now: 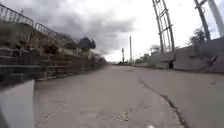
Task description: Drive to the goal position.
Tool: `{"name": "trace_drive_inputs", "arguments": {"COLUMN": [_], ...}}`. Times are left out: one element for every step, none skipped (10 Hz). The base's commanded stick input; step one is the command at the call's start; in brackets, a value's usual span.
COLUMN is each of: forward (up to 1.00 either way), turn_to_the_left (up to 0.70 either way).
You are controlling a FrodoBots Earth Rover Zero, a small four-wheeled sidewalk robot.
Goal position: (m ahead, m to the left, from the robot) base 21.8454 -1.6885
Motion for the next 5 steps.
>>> {"name": "trace_drive_inputs", "arguments": {"forward": [0.7, 0.7, 0.7, 0.7, 0.7], "turn_to_the_left": [0.0, 0.0, 0.0, 0.0, 0.0]}}
